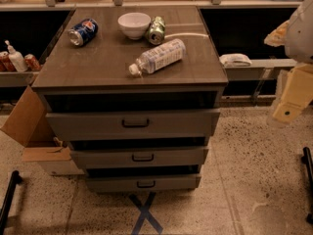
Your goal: Open bottom drawer
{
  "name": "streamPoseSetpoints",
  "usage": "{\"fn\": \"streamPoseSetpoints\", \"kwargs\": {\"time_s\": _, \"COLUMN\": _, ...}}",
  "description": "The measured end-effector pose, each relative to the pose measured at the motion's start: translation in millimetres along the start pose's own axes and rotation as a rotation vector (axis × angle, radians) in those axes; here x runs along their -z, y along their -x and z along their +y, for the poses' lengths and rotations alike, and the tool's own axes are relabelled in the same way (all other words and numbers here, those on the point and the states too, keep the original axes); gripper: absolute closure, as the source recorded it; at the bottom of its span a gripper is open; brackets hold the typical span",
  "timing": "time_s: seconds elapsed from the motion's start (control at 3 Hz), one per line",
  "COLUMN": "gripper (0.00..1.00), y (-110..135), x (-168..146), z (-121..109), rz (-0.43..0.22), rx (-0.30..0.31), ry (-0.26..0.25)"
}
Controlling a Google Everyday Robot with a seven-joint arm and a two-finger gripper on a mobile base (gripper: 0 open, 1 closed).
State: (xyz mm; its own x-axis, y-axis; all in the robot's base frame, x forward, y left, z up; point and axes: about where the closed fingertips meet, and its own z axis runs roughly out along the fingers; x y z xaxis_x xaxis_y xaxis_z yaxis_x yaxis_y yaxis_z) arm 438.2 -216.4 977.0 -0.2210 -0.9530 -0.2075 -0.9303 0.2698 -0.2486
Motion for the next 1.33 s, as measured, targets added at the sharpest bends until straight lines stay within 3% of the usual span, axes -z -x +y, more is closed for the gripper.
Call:
{"fn": "streamPoseSetpoints", "kwargs": {"time_s": 0.33, "gripper": 0.0, "y": 0.0, "x": 0.0, "z": 0.0, "rz": 0.0, "rx": 0.0, "ry": 0.0}}
{"fn": "streamPoseSetpoints", "kwargs": {"time_s": 0.67, "gripper": 0.0, "y": -0.6, "x": -32.4, "z": 10.3, "rz": -0.041, "rx": 0.048, "ry": 0.023}}
{"fn": "streamPoseSetpoints", "kwargs": {"time_s": 1.33, "gripper": 0.0, "y": 0.1, "x": -179.5, "z": 73.9, "rz": -0.255, "rx": 0.158, "ry": 0.184}}
